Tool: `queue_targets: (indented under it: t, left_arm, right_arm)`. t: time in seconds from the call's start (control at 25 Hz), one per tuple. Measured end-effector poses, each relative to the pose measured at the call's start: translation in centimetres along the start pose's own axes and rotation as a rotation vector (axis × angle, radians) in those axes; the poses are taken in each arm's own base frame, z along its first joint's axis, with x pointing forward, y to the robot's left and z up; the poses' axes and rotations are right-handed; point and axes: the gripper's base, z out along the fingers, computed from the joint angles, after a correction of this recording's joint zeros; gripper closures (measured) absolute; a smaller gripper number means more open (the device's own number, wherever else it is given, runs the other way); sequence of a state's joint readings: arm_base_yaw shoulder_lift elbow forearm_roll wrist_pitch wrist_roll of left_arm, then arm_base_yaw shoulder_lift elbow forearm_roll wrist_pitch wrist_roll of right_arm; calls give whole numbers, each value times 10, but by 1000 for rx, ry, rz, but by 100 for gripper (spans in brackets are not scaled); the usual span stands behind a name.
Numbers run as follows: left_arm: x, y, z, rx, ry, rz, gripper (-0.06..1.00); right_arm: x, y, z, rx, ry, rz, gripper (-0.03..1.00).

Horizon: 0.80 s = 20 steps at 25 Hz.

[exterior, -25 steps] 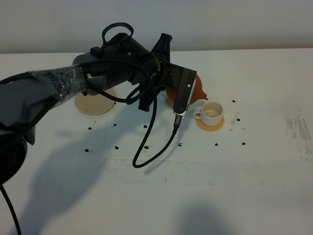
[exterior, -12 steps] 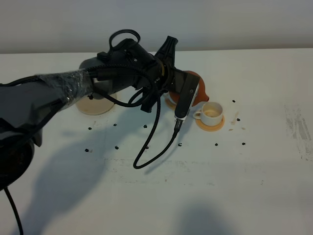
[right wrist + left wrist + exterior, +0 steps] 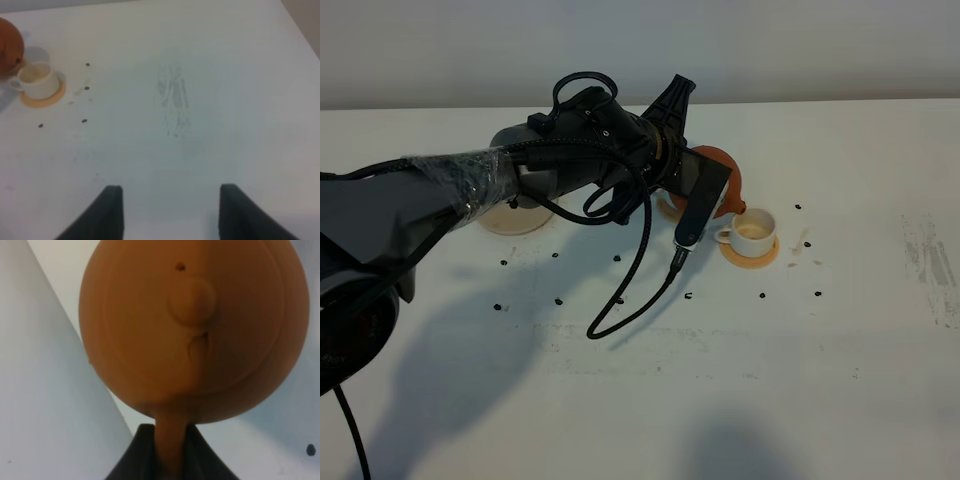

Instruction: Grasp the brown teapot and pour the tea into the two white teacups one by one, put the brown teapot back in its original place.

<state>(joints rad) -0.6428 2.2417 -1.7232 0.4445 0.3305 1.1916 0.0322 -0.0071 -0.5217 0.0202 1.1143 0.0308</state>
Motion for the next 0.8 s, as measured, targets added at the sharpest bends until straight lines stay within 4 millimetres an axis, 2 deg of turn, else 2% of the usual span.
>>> queue_targets:
  t: [0.8]
  left_arm:
    - [-8,5,-1,-52,-6,65,86]
  right_arm:
    - [0,0,0,0,0,0,55]
